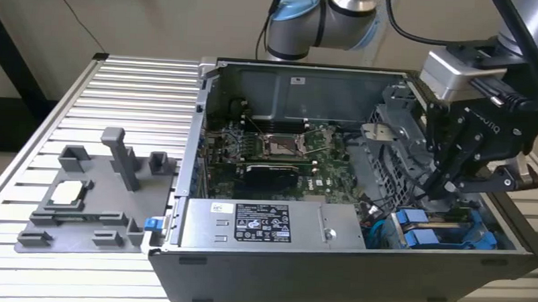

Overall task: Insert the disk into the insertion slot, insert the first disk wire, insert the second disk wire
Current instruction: 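Insert the second disk wire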

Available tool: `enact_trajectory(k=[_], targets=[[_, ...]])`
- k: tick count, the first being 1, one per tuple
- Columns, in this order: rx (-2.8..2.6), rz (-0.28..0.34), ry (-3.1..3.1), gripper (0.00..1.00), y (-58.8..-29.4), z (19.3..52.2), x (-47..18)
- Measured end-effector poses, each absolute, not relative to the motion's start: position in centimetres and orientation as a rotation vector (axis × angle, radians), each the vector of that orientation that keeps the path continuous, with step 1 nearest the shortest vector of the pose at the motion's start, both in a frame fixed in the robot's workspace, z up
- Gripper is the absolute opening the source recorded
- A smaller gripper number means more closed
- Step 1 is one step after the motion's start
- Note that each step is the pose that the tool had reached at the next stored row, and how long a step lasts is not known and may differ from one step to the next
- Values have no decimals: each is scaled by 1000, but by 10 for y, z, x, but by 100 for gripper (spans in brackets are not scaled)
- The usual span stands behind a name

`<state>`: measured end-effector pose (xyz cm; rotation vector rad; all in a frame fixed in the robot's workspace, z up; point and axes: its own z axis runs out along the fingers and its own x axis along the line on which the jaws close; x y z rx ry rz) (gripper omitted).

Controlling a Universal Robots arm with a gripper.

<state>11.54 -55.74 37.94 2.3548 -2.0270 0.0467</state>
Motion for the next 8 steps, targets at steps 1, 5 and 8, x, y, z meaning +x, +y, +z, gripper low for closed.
enact_trajectory(k=[1,5,8], targets=[[2353,42,-2026,16,-559,379,118],[2351,31,-2023,16,-564,378,123],[2350,26,-2029,16,-568,377,123]])
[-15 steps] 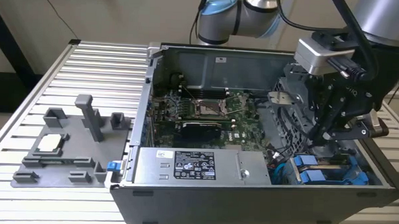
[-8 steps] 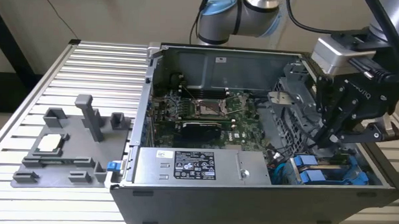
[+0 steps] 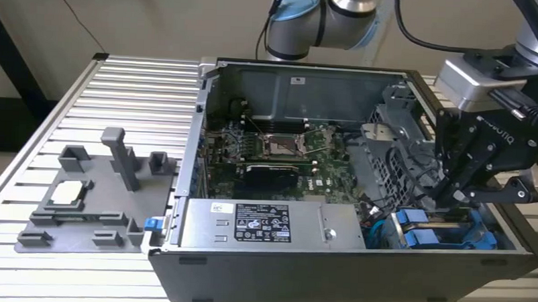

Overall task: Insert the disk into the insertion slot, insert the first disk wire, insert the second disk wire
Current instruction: 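Insert the second disk wire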

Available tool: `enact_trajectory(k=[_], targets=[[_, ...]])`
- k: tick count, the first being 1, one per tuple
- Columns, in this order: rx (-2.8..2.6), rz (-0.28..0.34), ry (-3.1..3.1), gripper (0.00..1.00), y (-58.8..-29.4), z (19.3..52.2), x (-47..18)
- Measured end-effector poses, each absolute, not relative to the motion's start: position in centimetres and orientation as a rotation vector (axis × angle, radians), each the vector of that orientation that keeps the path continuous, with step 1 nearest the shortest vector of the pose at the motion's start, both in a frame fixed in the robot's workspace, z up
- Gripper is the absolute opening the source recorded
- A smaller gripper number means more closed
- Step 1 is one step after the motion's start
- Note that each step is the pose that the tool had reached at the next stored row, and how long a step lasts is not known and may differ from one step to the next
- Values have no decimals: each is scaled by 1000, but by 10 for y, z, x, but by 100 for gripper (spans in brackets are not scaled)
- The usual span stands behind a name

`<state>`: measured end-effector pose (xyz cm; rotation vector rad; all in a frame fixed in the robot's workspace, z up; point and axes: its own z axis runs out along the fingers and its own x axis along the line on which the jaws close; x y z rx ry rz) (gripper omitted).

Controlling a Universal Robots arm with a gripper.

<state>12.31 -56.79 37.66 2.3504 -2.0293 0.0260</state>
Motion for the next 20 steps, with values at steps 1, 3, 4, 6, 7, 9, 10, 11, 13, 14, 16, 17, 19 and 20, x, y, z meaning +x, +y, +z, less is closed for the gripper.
enact_trajectory(k=[1,3,4,6,7,9,10,11,13,14,16,17,19,20], targets=[[2351,23,-2032,16,-569,376,123],[2361,1,-2045,16,-570,375,123],[2370,-15,-2054,16,-570,375,123],[2389,-52,-2072,16,-571,374,123],[2398,-69,-2079,16,-572,374,124],[2392,-87,-2075,16,-574,374,127],[2388,-98,-2072,16,-575,374,130],[2383,-107,-2068,16,-575,373,132],[2374,-127,-2061,16,-577,373,138],[2369,-137,-2057,16,-577,373,140],[2364,-147,-2054,16,-578,372,144],[2364,-149,-2055,16,-579,371,145],[2365,-153,-2058,16,-579,368,147],[2364,-155,-2061,16,-579,367,148]])
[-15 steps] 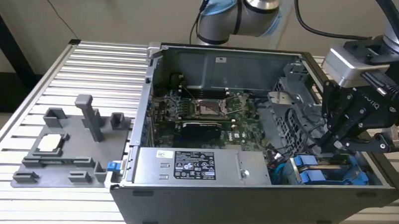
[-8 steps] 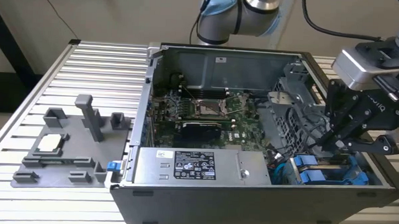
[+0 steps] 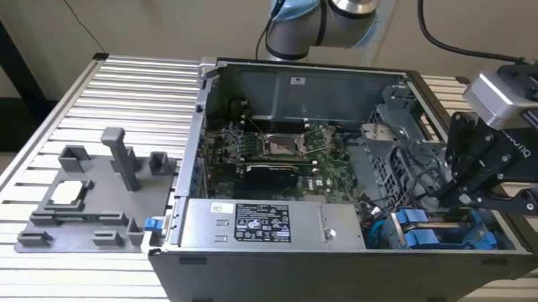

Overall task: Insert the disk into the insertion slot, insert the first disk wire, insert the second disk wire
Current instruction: 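Insert the second disk wire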

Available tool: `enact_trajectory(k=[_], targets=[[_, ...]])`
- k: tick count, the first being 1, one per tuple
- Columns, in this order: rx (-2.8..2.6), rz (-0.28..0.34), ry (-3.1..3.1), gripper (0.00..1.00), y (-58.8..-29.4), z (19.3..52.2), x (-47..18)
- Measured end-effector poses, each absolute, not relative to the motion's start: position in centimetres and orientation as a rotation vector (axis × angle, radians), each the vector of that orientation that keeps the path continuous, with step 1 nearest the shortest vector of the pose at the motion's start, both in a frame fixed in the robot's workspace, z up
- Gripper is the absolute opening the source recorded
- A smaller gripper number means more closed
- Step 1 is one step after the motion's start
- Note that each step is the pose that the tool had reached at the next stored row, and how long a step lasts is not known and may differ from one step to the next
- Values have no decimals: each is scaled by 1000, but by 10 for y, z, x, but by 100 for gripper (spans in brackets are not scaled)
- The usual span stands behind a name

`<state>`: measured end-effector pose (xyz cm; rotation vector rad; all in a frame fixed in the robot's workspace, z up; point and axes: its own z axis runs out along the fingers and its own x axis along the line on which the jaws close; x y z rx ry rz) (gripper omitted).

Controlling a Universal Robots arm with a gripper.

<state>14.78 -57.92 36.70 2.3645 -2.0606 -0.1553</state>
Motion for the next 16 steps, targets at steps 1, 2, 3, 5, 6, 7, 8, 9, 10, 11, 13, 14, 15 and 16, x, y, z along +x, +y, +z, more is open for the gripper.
enact_trajectory(k=[1,2,3,5,6,7,8,9,10,11,13,14,15,16], targets=[[2363,-157,-2064,16,-579,366,148],[2361,-159,-2068,16,-580,365,149],[2360,-161,-2071,16,-580,364,149],[2361,-167,-2077,16,-580,362,151],[2363,-173,-2080,16,-580,361,152],[2367,-180,-2082,16,-580,360,153],[2372,-190,-2086,16,-580,360,154],[2378,-202,-2090,16,-581,360,155],[2386,-219,-2096,16,-581,360,156],[2389,-226,-2099,16,-582,360,157],[2391,-229,-2100,16,-583,359,158],[2391,-229,-2100,16,-582,359,158],[2391,-229,-2100,16,-582,359,158],[2390,-229,-2101,16,-583,359,158]])
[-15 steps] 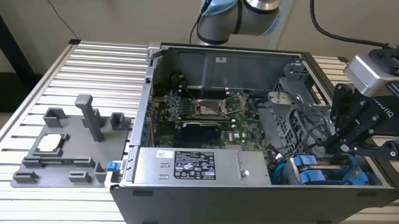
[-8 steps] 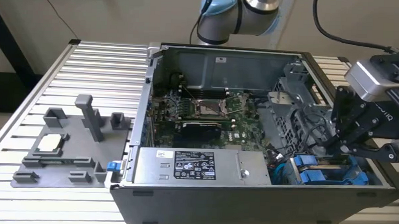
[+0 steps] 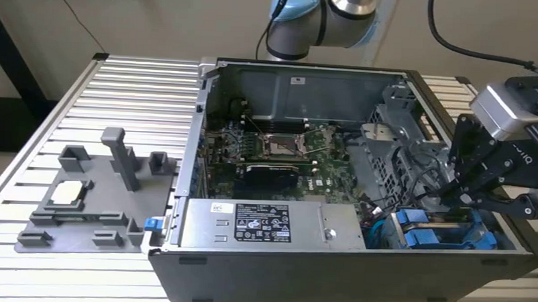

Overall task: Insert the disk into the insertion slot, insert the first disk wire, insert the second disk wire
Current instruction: 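Insert the second disk wire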

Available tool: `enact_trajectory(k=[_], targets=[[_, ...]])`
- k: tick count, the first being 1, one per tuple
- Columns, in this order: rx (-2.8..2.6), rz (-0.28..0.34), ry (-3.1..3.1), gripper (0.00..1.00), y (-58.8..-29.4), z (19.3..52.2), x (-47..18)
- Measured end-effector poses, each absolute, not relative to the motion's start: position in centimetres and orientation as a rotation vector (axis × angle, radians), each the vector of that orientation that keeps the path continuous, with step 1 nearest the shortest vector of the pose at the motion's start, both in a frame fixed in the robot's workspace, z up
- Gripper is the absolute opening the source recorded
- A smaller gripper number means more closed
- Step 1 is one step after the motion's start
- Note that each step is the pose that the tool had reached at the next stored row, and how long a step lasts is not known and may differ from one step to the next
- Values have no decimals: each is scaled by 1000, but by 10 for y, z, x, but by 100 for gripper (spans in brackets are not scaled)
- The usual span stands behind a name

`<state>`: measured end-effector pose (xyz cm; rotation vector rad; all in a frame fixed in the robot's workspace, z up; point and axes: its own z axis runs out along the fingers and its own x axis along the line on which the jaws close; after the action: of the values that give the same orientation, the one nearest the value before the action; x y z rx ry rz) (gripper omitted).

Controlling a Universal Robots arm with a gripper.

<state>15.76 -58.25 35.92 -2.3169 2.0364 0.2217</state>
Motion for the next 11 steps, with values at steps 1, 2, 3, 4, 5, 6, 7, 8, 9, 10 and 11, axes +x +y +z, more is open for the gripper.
enact_trajectory(k=[1,2,3,4,5,6,7,8,9,10,11], targets=[[-2312,221,2042,16,-583,359,158],[-2300,221,2053,16,-583,358,158],[-2285,220,2069,16,-583,357,158],[-2270,220,2084,16,-583,356,158],[-2256,219,2098,16,-583,355,158],[-2243,218,2111,16,-583,354,158],[-2233,217,2121,16,-583,354,158],[-2226,216,2129,16,-583,353,158],[-2220,214,2136,16,-583,352,158],[-2216,214,2141,16,-583,351,158],[-2212,213,2145,16,-583,350,158]])
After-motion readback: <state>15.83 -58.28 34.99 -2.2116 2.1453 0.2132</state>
